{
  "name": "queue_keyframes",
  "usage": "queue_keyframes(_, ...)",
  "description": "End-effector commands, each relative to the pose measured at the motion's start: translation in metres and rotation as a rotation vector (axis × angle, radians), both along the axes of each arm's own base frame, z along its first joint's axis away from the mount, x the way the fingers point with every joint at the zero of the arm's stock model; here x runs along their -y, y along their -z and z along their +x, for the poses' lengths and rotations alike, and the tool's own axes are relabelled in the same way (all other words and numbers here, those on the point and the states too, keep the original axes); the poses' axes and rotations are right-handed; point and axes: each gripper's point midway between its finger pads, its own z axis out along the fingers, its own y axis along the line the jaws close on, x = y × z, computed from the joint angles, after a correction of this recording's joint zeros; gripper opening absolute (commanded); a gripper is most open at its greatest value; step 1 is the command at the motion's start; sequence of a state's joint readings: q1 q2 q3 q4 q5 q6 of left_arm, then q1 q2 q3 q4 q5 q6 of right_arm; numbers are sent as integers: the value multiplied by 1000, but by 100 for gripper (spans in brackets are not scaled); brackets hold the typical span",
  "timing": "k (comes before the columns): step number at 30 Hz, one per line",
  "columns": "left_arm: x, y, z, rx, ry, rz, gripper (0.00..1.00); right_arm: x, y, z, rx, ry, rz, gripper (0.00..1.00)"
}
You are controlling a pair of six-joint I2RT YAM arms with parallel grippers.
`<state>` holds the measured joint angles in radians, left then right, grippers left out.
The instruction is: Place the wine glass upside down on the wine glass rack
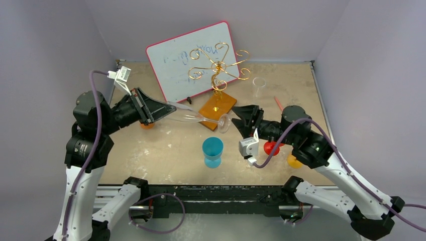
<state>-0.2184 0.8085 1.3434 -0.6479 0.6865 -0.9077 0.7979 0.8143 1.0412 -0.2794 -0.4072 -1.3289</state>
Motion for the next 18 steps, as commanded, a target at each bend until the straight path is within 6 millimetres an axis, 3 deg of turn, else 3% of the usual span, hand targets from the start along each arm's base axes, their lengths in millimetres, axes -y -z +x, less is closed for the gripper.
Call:
queue_keyframes(1, 1, -16, -3, 43, 7, -33, 0, -10, -6, 1, 23, -42, -9, 52)
queue_keyframes(12, 0, -12, 0, 37, -7, -12, 0, -10, 22, 10, 10, -24, -133, 56)
queue_keyframes(18, 1, -11, 5, 29, -3, -14, 0, -19, 19, 1, 26, -90, -108, 51)
